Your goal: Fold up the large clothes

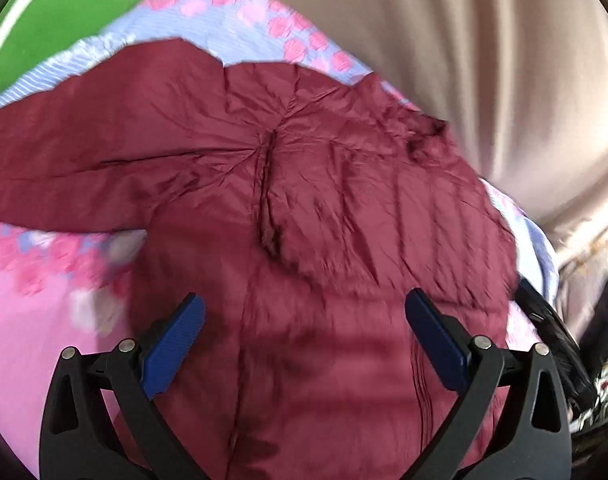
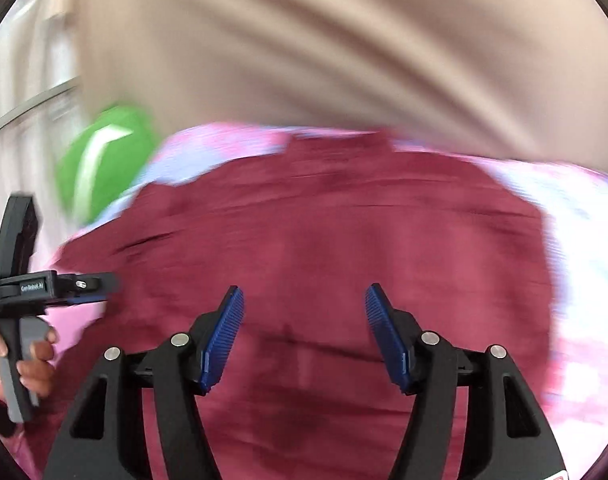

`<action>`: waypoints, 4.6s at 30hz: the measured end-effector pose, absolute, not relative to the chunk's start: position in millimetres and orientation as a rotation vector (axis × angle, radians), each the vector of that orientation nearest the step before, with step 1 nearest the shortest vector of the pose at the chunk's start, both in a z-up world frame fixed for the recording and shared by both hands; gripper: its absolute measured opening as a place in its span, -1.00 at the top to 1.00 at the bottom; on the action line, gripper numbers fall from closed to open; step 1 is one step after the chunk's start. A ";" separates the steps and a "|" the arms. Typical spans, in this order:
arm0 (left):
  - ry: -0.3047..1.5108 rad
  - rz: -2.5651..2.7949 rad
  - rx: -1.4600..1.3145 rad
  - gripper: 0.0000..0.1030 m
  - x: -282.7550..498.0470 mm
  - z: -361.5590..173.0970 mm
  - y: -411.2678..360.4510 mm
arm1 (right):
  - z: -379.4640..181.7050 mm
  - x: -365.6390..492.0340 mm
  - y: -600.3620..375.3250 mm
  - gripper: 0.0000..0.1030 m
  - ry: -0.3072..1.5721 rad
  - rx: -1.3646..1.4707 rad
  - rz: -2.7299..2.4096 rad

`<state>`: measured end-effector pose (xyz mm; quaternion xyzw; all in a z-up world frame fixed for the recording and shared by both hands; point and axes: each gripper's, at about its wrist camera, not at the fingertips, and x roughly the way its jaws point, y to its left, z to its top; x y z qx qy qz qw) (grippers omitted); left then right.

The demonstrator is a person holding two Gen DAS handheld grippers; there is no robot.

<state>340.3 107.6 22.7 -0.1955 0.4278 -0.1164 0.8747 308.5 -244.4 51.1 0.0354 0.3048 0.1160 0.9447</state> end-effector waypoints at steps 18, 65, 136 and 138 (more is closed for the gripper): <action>0.713 -0.248 -0.285 0.96 415.1 63.3 85.6 | 53.7 346.5 -371.9 0.95 0.544 0.355 0.004; 0.803 -0.226 -0.349 0.89 428.9 -24.6 89.4 | -1.4 320.9 -363.9 1.00 0.769 -0.067 -0.151; 0.688 -0.513 -0.129 0.90 377.4 91.7 -91.7 | -22.9 197.6 -274.2 -0.07 0.779 0.185 0.007; 0.789 -0.518 -0.127 0.64 390.0 51.6 -116.3 | -23.2 196.6 -276.7 -0.12 0.774 0.203 0.007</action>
